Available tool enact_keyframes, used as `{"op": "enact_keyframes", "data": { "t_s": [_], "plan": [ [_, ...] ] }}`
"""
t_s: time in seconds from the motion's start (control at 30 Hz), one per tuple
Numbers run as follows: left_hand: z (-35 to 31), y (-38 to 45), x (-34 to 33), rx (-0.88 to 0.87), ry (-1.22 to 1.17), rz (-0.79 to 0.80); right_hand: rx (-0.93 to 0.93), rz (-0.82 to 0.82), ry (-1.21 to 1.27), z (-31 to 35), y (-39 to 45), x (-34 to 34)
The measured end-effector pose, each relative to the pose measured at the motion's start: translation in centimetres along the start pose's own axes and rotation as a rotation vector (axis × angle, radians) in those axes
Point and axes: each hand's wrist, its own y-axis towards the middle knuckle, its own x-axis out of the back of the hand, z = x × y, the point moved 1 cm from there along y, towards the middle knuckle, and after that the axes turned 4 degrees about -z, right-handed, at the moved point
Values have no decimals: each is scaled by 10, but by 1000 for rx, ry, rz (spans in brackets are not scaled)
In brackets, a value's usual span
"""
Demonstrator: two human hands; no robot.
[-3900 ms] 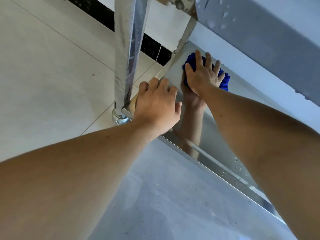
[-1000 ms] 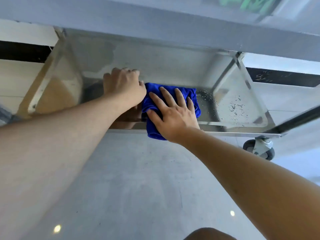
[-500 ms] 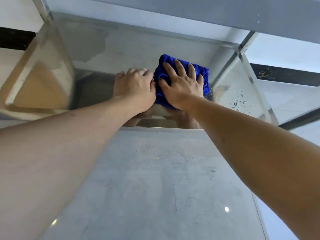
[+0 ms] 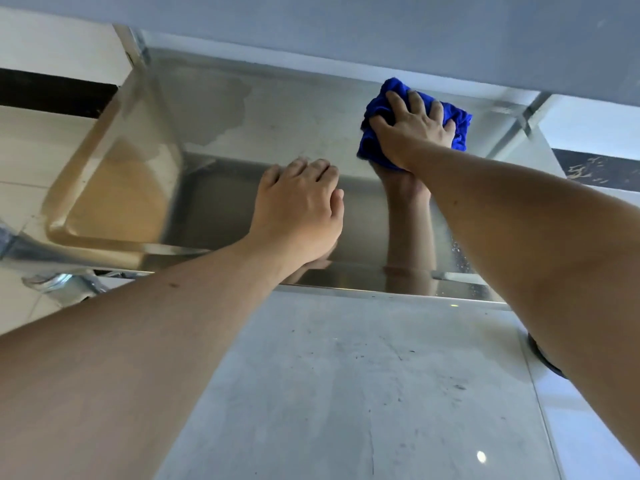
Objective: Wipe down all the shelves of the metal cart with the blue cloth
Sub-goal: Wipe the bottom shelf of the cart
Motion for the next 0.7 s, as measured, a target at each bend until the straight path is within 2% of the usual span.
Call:
{"op": "enact_keyframes", "data": {
  "t_s": [0.27,0.5,0.7],
  "plan": [
    [1,2,-2,-1,25,21,13,-6,-11,-2,-10,0],
    [0,2,-2,12,-17,12,52,11,-19,-14,-78,5],
    [-1,5,3,28,13,72,59,50,23,-37,-146,17]
  ]
}}
